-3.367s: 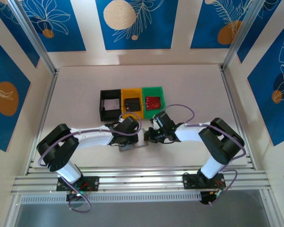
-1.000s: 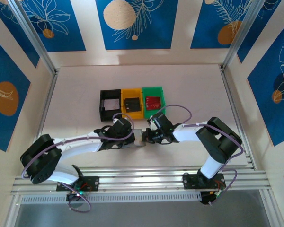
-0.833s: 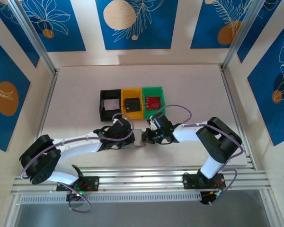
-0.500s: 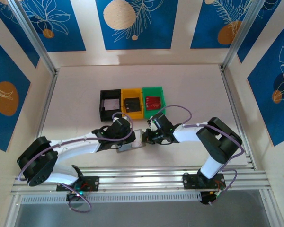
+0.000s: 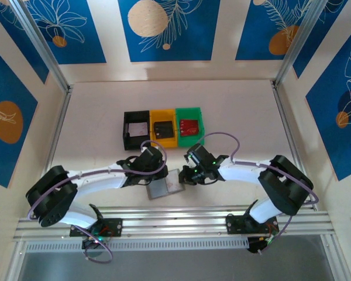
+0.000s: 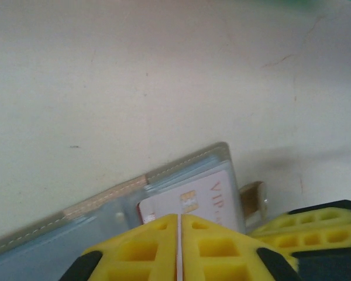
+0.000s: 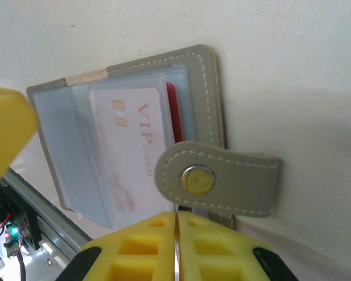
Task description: Take the credit cards out of the card holder
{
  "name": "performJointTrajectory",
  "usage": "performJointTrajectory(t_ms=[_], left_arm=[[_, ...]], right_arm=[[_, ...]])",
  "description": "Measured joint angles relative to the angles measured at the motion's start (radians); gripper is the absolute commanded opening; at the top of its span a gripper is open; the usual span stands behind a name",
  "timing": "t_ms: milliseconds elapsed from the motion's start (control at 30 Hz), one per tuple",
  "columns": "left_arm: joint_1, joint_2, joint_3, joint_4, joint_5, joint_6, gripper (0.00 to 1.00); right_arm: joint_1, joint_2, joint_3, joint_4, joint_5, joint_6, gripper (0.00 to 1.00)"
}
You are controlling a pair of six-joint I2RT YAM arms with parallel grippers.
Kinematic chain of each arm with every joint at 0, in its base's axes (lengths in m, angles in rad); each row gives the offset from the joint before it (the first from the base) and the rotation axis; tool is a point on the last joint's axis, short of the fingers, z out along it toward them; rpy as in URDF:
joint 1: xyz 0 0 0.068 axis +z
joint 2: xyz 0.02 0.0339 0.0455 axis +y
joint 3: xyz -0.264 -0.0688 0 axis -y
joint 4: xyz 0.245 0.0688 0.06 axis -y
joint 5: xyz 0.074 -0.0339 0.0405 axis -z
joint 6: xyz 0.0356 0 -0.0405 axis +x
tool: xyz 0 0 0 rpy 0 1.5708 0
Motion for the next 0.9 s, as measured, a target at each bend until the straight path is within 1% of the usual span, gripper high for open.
performJointTrajectory(t_ms=[233,400,567,900], left_arm=[[0.0,0.019,-0.001,0.015,0.037,-0.021,0.15],[-0.003,0.039,-0.006,0.035,0.063,-0.051,0.17],[-0.016,0.048,-0.009,0.032,0.064,-0.076,0.17],[-0.038,0.044,-0.03,0.013,0.062,-0.111,0.22]], right_arm=[[0.0,-0.021,0.007,-0.039,0.009,0.0,0.14],[0.0,-0.02,0.007,-0.045,0.01,0.0,0.18],[-0.008,-0.015,0.007,-0.045,0.015,0.0,0.17],[-0.014,0.033,0.007,-0.029,0.017,0.0,0.17]])
